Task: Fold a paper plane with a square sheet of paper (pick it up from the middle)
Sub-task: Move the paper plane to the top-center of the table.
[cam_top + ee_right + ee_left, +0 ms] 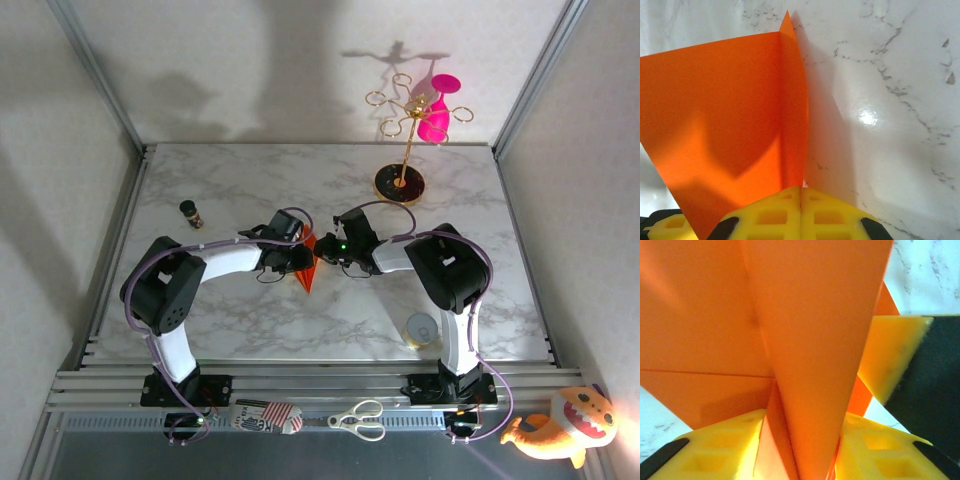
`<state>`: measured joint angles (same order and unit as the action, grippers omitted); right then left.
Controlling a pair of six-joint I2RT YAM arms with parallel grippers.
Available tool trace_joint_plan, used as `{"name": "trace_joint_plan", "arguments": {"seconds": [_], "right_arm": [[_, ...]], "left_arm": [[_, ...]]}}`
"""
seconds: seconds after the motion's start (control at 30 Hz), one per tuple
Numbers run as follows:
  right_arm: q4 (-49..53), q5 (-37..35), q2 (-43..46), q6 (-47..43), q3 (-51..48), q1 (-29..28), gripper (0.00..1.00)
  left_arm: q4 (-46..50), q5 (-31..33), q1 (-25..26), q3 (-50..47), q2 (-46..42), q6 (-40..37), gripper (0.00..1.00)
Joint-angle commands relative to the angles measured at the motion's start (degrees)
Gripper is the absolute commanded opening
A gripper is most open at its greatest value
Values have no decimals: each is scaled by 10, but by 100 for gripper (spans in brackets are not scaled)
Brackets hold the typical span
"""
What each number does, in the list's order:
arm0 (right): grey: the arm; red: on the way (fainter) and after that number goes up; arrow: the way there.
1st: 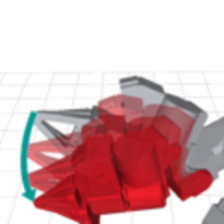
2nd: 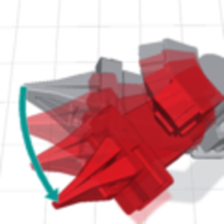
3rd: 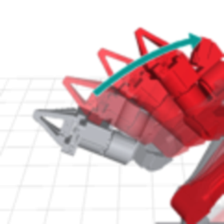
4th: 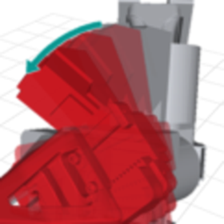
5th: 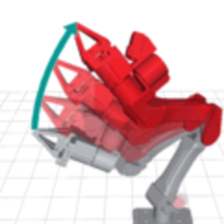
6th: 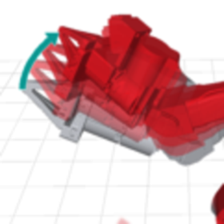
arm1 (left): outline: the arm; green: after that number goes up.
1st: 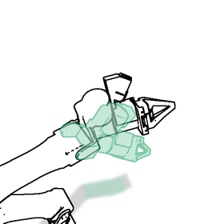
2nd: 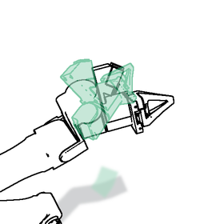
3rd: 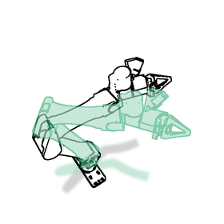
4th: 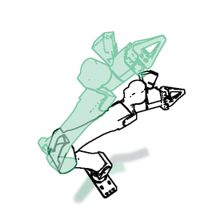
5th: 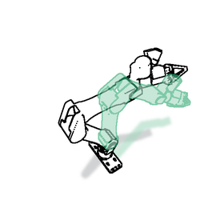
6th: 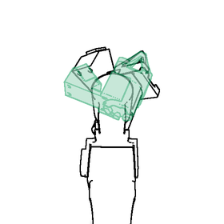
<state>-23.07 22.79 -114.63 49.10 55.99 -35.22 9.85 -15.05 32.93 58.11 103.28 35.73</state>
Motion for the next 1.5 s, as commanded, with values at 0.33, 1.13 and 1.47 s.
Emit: {"name": "trace_joint_plan", "arguments": {"seconds": [0.33, 1.13, 1.47], "right_arm": [[12, 8, 14, -9, 17, 2, 7], [87, -213, 142, -24, -57, 18, 55], [83, -216, 154, -23, -66, 19, 57]], "left_arm": [[12, 33, 4, 13, 6, 60, 24], [178, 123, -6, 90, 26, -91, 21], [170, 109, -1, 97, 50, -84, 24]]}}
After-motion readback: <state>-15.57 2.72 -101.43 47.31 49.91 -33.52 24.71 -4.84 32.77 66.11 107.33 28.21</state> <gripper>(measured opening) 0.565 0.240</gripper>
